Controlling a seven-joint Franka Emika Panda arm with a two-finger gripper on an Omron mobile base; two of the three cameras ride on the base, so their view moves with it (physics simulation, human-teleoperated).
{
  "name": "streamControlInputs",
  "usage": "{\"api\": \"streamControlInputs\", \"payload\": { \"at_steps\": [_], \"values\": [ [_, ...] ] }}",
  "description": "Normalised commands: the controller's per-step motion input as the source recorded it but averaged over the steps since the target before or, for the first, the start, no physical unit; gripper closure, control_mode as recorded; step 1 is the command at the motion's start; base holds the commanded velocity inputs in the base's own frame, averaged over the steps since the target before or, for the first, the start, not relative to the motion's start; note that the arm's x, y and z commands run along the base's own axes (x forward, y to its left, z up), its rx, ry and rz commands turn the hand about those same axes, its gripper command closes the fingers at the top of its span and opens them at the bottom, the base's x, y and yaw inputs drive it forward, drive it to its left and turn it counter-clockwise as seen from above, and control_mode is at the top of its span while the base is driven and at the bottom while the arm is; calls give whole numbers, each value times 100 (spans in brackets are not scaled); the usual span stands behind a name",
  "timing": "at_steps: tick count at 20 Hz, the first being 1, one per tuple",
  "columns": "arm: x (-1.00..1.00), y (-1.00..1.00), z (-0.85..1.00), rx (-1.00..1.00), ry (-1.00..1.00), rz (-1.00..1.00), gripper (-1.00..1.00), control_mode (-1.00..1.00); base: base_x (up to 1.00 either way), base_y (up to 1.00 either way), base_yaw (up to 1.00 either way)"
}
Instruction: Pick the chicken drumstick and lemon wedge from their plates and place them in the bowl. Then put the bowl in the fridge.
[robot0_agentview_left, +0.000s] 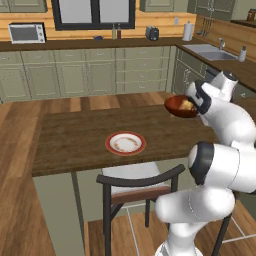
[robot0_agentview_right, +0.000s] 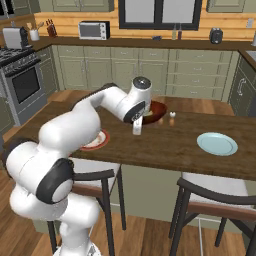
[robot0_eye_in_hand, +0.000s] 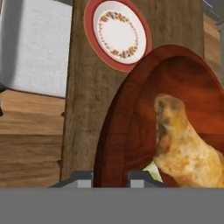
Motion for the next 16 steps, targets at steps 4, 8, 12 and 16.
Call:
{"api": "streamControlInputs", "payload": {
  "at_steps": [4,8,12,16],
  "values": [
    [-93,69,43,3,-12,0,100,-100,0,0,0],
    [-90,90,43,0,-1,0,100,-100,0,0,0],
    [-100,69,43,0,-1,-6,100,-100,0,0,0],
    [-100,34,22,0,0,-20,100,-100,0,0,0]
  ]
}}
